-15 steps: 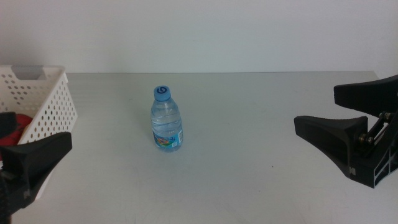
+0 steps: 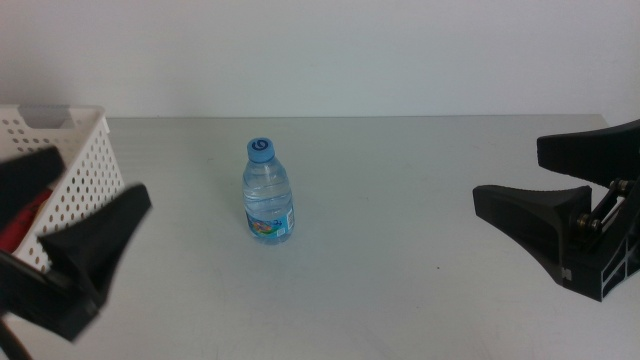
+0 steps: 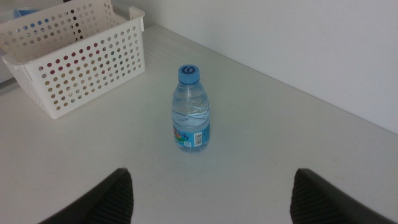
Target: Use arms to grab the bottles and put them into the dustbin to the left of the table.
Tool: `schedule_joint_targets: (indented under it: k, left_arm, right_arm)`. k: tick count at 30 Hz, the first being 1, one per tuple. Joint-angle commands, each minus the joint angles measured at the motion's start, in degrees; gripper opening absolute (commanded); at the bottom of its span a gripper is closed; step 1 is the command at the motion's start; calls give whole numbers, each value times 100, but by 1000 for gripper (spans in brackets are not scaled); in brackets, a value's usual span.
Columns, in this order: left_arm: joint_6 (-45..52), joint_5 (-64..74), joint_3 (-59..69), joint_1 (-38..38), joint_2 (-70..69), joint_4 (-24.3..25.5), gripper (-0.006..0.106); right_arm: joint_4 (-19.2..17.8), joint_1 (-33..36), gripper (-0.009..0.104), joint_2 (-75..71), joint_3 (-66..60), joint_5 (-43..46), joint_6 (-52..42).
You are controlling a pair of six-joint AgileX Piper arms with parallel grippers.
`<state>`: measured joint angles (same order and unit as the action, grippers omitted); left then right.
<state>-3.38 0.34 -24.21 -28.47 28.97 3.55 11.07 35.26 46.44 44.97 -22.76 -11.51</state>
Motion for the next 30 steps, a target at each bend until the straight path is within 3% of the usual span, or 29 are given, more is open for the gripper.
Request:
schedule_joint_targets:
  k: [1, 8, 16, 22, 30]
  left_arm:
    - [-52, -1339, 368, -102, 14, 17, 93]
    - [-333, -2500, 1436, -118, 401, -87, 93]
    - [-282, -3622, 1447, -112, 2363, -153, 93]
    - [-375, -5164, 1093, -112, 4262, -388, 93]
    - [-432, -5230, 176, 44, 5777, -297, 93]
  right_arm:
    - [16, -27, 64, -52, 140, 426, -68]
    - [16, -27, 64, -52, 140, 426, -68]
    - [16, -27, 64, -52, 140, 426, -68]
    - [16, -27, 64, -52, 140, 426, -68]
    - [16, -27, 64, -52, 140, 426, -68]
